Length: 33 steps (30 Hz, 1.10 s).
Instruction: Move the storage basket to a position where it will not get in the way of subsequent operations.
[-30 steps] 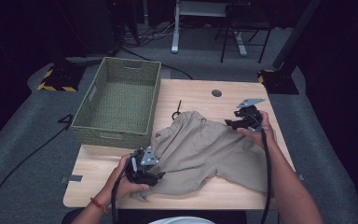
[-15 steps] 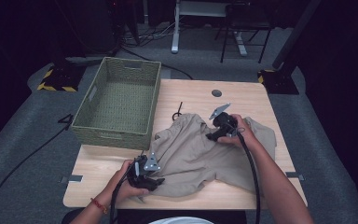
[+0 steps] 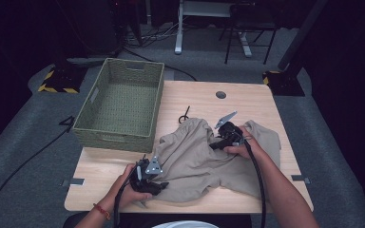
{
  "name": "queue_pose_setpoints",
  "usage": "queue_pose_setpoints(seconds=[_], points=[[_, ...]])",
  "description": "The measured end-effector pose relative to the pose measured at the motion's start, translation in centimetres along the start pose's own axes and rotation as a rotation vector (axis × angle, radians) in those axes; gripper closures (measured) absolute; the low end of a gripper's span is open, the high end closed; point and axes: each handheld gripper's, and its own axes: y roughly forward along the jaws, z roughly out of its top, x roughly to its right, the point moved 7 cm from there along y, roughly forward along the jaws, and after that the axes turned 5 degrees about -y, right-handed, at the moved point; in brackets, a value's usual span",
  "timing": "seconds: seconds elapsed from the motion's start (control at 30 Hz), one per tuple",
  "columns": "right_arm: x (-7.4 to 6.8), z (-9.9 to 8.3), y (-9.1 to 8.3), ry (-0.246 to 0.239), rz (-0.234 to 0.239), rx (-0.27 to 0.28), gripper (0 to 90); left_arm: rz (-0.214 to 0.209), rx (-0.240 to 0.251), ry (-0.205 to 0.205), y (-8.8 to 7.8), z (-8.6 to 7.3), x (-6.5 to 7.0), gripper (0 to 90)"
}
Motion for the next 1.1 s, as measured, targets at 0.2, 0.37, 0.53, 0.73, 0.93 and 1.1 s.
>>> queue_pose_setpoints(seconds=[0.2, 0.37, 0.53, 0.73, 0.93, 1.1], points=[[2.5, 1.7, -4.0, -0.036, -0.311, 0.046, 80.6, -0.012, 0.013, -0.012, 0.6, 1.1, 0.4, 35.0], [3.4, 4.5, -9.2, -0.035, -0.518, 0.166, 80.8, -0.011, 0.019, 0.008, 1.3, 2.9, 1.3, 34.3], [-1.0, 4.5, -9.3, -0.138, -0.419, 0.220, 79.7, -0.067, -0.016, 0.029, 1.8, 2.7, 2.2, 35.5], [-7.3, 0.9, -5.2, -0.235, -0.195, 0.163, 76.2, -0.140, 0.000, 0.034, 0.8, 2.2, 3.3, 34.8], [-8.9, 0.0, -6.0, -0.162, -0.116, 0.285, 48.9, -0.086, 0.002, 0.031, 0.3, 2.5, 2.8, 35.4], [-8.1, -0.6, -9.4, -0.129, -0.121, 0.365, 39.7, -0.059, -0.041, 0.036, 1.0, 2.0, 2.2, 38.4]])
